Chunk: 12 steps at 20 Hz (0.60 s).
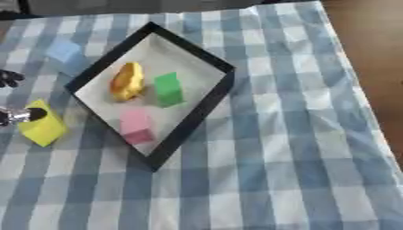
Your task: Pick up objects on the table and place them in the box.
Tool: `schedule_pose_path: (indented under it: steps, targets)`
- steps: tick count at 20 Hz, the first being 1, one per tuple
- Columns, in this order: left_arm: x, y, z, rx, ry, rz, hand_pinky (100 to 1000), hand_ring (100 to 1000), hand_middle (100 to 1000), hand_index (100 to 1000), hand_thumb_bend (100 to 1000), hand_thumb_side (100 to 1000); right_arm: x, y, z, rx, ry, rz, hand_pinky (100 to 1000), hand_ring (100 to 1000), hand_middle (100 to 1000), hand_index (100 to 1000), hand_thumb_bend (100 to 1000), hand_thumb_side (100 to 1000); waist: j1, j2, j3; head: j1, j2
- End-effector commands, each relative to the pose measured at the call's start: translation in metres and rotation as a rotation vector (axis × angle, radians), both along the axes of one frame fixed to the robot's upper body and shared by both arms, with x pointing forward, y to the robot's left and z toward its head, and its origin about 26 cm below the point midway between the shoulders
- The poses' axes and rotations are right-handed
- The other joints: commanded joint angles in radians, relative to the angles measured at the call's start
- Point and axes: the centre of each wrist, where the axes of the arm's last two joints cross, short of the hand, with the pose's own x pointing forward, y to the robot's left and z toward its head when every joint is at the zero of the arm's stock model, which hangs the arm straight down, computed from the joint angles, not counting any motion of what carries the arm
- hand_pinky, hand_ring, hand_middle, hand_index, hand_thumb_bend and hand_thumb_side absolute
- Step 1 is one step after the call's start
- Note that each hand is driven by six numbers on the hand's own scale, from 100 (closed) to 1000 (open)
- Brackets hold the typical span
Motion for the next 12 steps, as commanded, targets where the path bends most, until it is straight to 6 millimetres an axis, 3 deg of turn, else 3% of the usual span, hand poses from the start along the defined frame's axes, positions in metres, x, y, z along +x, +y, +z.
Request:
schedule_pose_path:
  steps: [1, 8, 12]
  targets:
    - [0.004, 0.006, 0.005, 0.01, 0.014, 0.011, 996, 906, 817, 942, 617, 789, -0.001, -0.001, 0.007, -0.021, -0.017, -0.001, 874, 819, 616, 799, 100, 757, 0.01, 0.005, -0.003, 0.006, -0.001]
    - [0.011, 0.009, -0.006, 0.02, 0.093, -0.002, 982, 905, 817, 938, 640, 796, -0.001, 0.0, 0.007, -0.016, -0.01, -0.005, 874, 818, 615, 798, 100, 759, 0.009, 0.012, -0.009, 0.01, -0.001]
    - [0.013, 0.011, -0.01, 0.035, 0.124, -0.015, 975, 903, 817, 934, 657, 747, 0.0, 0.001, 0.007, -0.015, -0.012, -0.003, 874, 818, 615, 798, 100, 760, 0.008, 0.014, -0.011, 0.012, -0.001]
